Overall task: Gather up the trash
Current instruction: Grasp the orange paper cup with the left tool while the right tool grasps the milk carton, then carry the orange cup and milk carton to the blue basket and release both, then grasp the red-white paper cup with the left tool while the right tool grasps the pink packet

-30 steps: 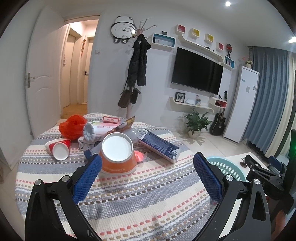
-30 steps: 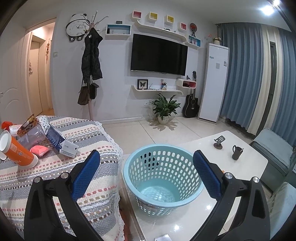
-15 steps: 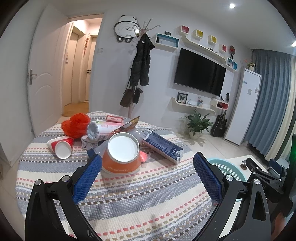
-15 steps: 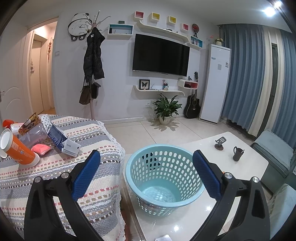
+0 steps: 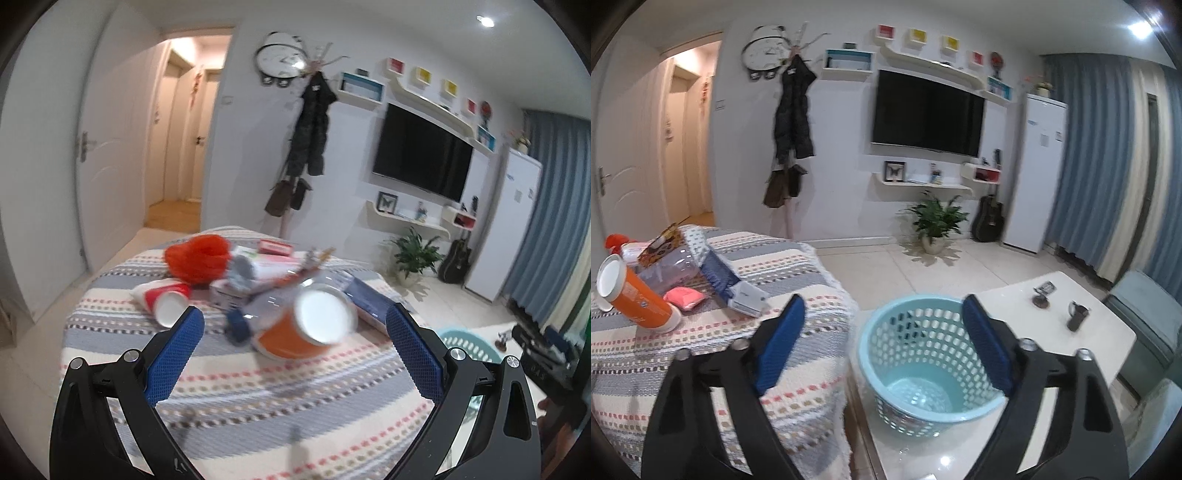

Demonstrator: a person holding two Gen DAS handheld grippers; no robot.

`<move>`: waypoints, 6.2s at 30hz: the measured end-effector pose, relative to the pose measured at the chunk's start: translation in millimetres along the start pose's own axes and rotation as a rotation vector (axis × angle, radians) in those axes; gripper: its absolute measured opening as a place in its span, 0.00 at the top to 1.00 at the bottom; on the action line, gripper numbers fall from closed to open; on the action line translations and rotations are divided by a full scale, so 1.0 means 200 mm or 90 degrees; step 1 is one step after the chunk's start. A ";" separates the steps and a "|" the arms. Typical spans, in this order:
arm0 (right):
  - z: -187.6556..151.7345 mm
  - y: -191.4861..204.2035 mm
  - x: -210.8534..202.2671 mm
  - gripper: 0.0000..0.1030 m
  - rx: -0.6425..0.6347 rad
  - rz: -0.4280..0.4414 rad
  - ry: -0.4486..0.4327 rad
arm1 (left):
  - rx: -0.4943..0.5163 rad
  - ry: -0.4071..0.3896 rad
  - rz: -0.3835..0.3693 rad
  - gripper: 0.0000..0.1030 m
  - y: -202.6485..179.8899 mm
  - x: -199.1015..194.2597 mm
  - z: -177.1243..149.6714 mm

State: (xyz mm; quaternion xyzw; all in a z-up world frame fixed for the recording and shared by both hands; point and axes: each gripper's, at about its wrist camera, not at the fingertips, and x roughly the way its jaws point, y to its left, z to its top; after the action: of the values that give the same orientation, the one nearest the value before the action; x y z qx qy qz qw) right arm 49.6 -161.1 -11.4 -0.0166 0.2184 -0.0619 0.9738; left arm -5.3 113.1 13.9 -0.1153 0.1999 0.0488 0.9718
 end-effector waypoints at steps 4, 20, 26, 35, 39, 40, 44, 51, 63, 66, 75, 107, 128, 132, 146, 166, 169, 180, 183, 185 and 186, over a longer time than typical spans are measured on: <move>0.05 0.08 0.08 0.42 -0.013 0.059 0.010 | -0.022 0.032 -0.053 0.08 0.05 0.09 0.13; 0.23 0.48 0.61 0.65 -0.037 0.297 0.161 | -0.010 0.180 -0.076 0.44 -0.02 0.42 0.04; 0.19 0.55 0.64 0.67 -0.059 0.331 0.175 | 0.015 0.242 -0.102 0.38 -0.04 0.36 -0.16; 0.16 0.57 0.67 0.67 -0.107 0.351 0.201 | 0.011 0.297 -0.024 0.20 -0.11 0.49 -0.28; 0.10 0.63 0.65 0.67 -0.149 0.391 0.223 | 0.023 0.322 0.008 0.19 -0.13 0.55 -0.30; 0.08 0.64 0.63 0.67 -0.157 0.416 0.234 | 0.029 0.327 0.018 0.19 -0.13 0.55 -0.30; 0.06 0.64 0.56 0.63 -0.177 0.413 0.219 | 0.022 0.342 0.022 0.19 -0.11 0.61 -0.32; 0.18 0.63 0.70 0.23 -0.133 0.382 0.224 | 0.028 0.342 0.037 0.26 -0.12 0.68 -0.35; 0.10 0.76 0.92 0.44 -0.145 0.365 0.331 | 0.011 0.278 0.004 0.28 -0.08 0.59 -0.22; 0.13 0.70 0.90 0.45 -0.124 0.367 0.308 | 0.023 0.257 -0.013 0.28 -0.13 0.56 -0.18; 0.33 0.12 0.71 0.45 0.006 0.289 0.194 | 0.097 0.192 -0.115 0.28 -0.59 0.62 0.02; -0.34 -0.92 0.91 0.44 0.256 0.048 0.385 | 0.134 0.431 -0.302 0.20 -1.34 1.18 -0.52; 0.20 -0.10 0.48 0.44 0.054 0.254 0.139 | 0.041 0.199 -0.184 0.20 -0.51 0.61 -0.05; 0.27 0.22 0.44 0.44 -0.006 0.315 0.113 | 0.000 0.148 -0.068 0.20 -0.17 0.50 0.06; 0.16 1.01 0.71 0.34 -0.163 0.443 0.212 | -0.215 0.194 0.120 0.15 0.70 0.56 0.11; 0.07 1.21 0.81 0.28 -0.255 0.454 0.249 | -0.207 0.257 0.176 0.41 0.70 0.86 0.09; 0.05 1.23 0.79 0.32 -0.265 0.453 0.247 | -0.207 0.261 0.161 0.42 0.71 0.84 0.08; -0.04 1.16 0.62 0.64 -0.280 0.462 0.240 | -0.169 0.226 0.088 0.42 0.58 0.57 0.00; -0.07 1.13 0.53 0.67 -0.275 0.477 0.237 | -0.162 0.211 0.065 0.42 0.53 0.52 -0.01; -0.08 1.10 0.47 0.68 -0.266 0.476 0.234 | -0.157 0.198 0.050 0.42 0.50 0.47 -0.01; -0.09 1.07 0.45 0.69 -0.258 0.478 0.231 | -0.152 0.189 0.041 0.42 0.48 0.45 0.00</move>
State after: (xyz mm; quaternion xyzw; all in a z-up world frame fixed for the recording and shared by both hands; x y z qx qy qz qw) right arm 146.5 39.5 -77.7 -0.1150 0.3841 0.3369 0.8519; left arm 62.5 211.0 -41.9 -0.2296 0.3377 0.0860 0.9088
